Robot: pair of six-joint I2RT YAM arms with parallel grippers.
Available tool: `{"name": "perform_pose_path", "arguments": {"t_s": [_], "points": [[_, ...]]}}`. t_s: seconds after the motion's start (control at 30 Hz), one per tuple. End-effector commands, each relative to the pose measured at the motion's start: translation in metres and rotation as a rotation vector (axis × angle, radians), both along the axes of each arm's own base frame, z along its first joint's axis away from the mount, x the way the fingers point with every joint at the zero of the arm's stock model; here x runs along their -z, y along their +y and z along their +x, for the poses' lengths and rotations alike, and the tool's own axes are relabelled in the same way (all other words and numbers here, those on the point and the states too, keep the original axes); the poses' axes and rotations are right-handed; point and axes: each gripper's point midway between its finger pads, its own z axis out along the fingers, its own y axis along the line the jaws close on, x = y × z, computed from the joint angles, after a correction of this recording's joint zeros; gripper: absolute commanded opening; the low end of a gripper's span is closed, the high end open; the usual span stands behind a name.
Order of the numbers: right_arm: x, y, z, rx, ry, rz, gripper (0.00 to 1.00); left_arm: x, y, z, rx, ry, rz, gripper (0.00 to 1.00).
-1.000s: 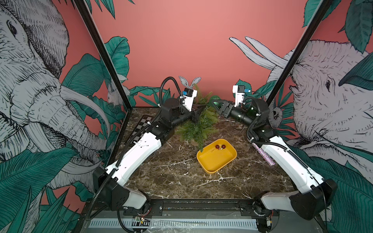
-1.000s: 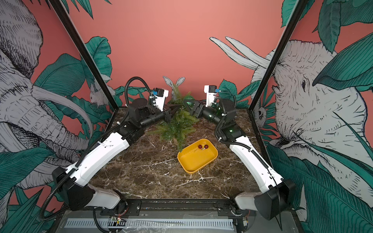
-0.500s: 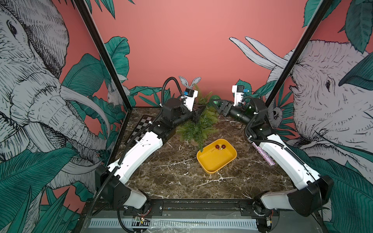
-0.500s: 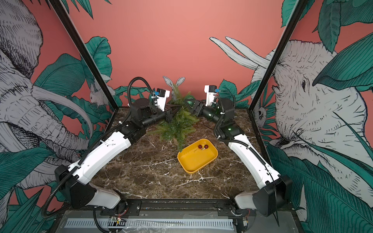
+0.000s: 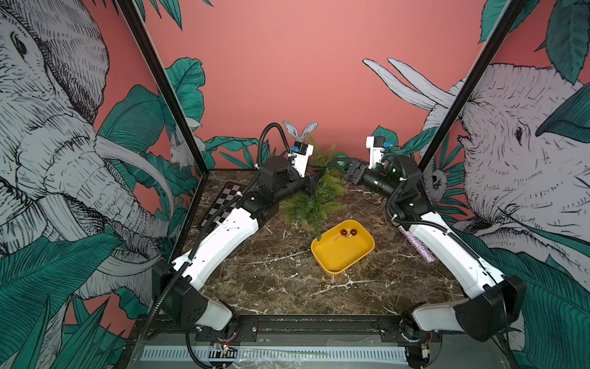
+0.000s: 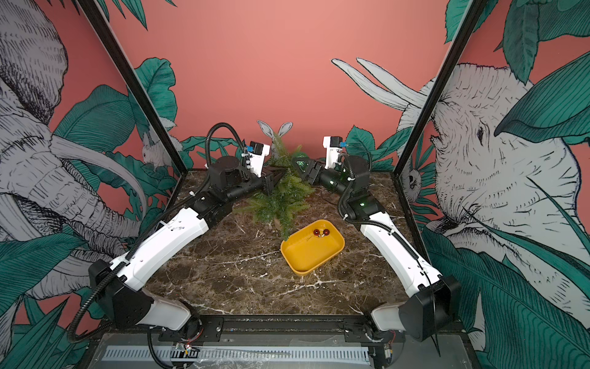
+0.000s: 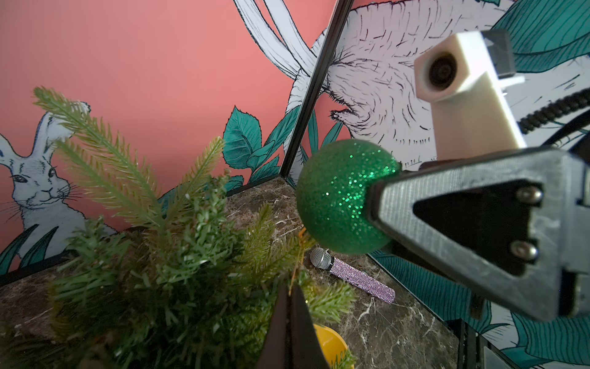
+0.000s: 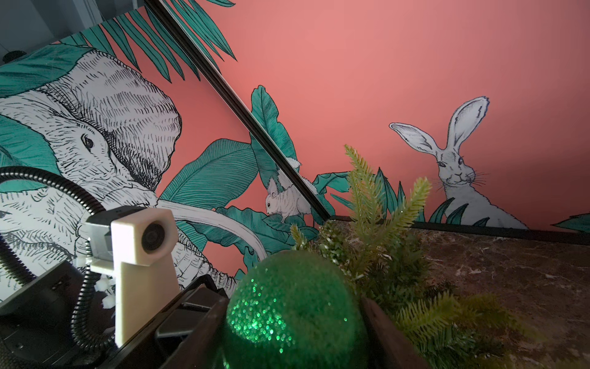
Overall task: Decorate the small christmas tree with ornaments
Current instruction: Hang an ornament on the christmas tree.
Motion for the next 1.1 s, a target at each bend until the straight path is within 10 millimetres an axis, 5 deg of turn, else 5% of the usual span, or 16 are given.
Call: {"name": "perform_pose_path", "arguments": {"t_s": [0.0, 0.2, 0.43, 0.8, 1.07], "points": [[-0.004, -0.007, 0.001, 0.023, -0.027, 0.029, 0.61, -0.011, 0.007, 0.001, -0.024, -0.010, -0.015, 0.04], [0.000, -0.008, -0.001, 0.024, -0.023, 0.034, 0.61, -0.013, 0.011, 0.000, -0.034, -0.015, -0.018, 0.21], [-0.001, -0.011, -0.006, 0.028, -0.026, 0.040, 0.63, -0.015, 0.012, -0.002, -0.034, -0.013, -0.033, 0.29], [0.003, -0.016, -0.009, 0.044, -0.021, 0.050, 0.78, -0.016, 0.013, -0.008, -0.020, -0.009, -0.053, 0.32], [0.005, -0.023, -0.013, 0.066, -0.019, 0.043, 0.79, -0.018, 0.015, -0.012, -0.015, -0.009, -0.059, 0.35]]}}
